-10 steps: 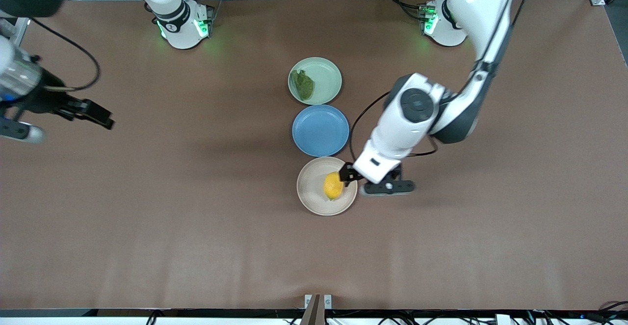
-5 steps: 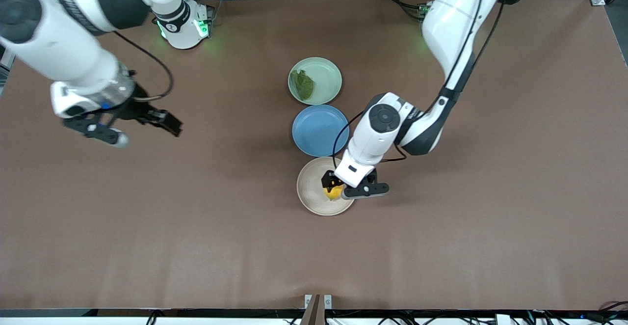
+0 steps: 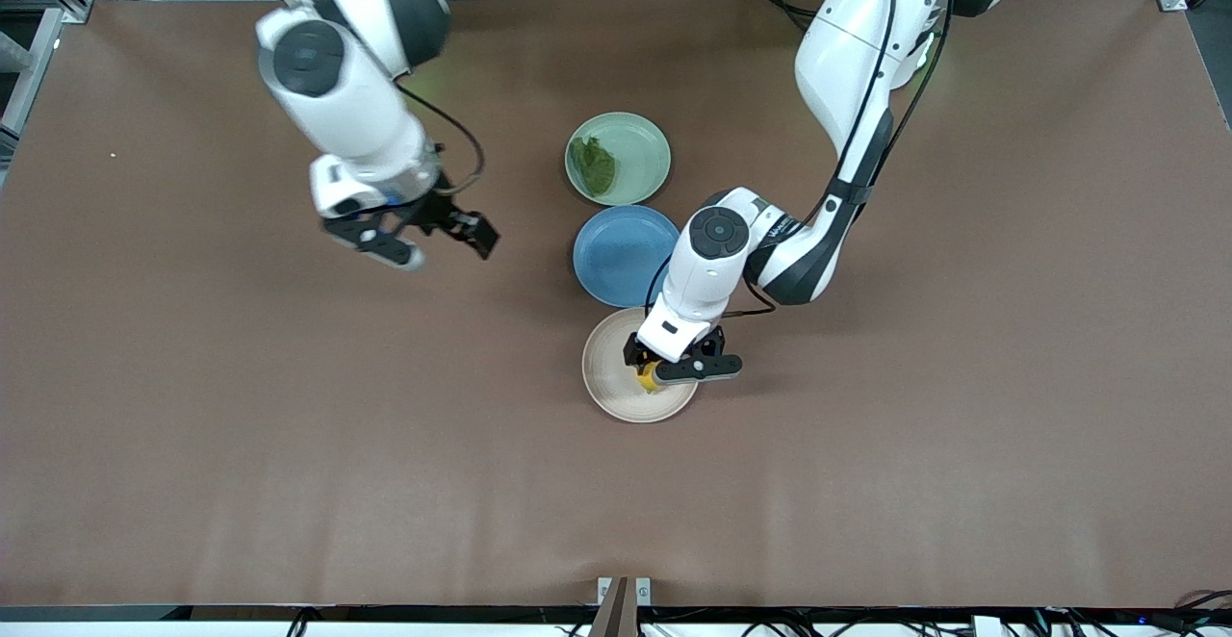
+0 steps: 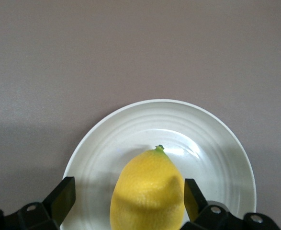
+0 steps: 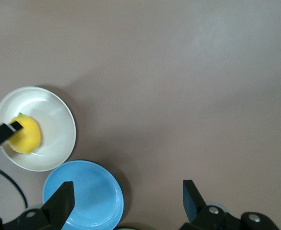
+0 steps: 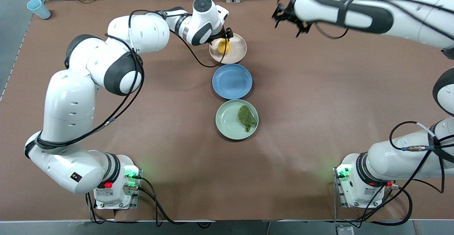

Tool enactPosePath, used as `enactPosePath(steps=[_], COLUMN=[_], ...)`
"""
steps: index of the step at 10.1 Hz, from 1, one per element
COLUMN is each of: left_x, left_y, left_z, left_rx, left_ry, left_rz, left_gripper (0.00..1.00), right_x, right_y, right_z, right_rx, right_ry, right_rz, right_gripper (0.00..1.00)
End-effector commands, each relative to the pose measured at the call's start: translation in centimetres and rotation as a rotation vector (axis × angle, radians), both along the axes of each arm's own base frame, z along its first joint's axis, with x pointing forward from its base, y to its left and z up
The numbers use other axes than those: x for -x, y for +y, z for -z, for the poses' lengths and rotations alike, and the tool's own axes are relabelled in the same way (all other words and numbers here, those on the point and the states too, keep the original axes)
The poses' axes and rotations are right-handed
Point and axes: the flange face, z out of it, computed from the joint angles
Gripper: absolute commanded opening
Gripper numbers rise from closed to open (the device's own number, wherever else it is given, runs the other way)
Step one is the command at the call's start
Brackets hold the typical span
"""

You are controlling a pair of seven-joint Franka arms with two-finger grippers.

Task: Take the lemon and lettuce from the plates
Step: 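Close the left gripper on the lemon while the right gripper reaches the lettuce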

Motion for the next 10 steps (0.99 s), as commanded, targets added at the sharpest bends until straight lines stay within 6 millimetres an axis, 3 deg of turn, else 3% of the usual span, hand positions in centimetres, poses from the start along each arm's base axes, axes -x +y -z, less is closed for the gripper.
enactPosePath(steps=[1, 3, 6, 8, 10], left_x=[0.1, 0.5, 0.8, 0.6, 0.6], left_y=[-0.7, -1.1, -1.3, -1.2, -1.2], left_z=[0.8, 1.3, 1.5, 1.7, 1.5], left_rx=[-0.017, -0.017, -0.019, -0.021, -0.015], left_ry=[-0.018, -0.011, -0.009, -0.009, -0.009], left_rz=[0.001, -0.003, -0.001, -0.003, -0.016], left_gripper=[1.00, 1.00, 0.82, 0.53, 0.07], right_x=[2.6, 5.6, 10.4, 13.1, 15.3], right_y=[4.3, 6.9, 11.4, 13.8, 15.4], right_z=[4.2, 7.7, 11.5, 14.3, 15.6], right_rx=[0.053, 0.069, 0.088, 0.116, 0.123], right_ry=[0.013, 0.040, 0.062, 0.054, 0.054], right_rz=[0.001, -0.045, -0.085, -0.105, -0.117], right_gripper=[1.00, 1.00, 1.00, 1.00, 1.00])
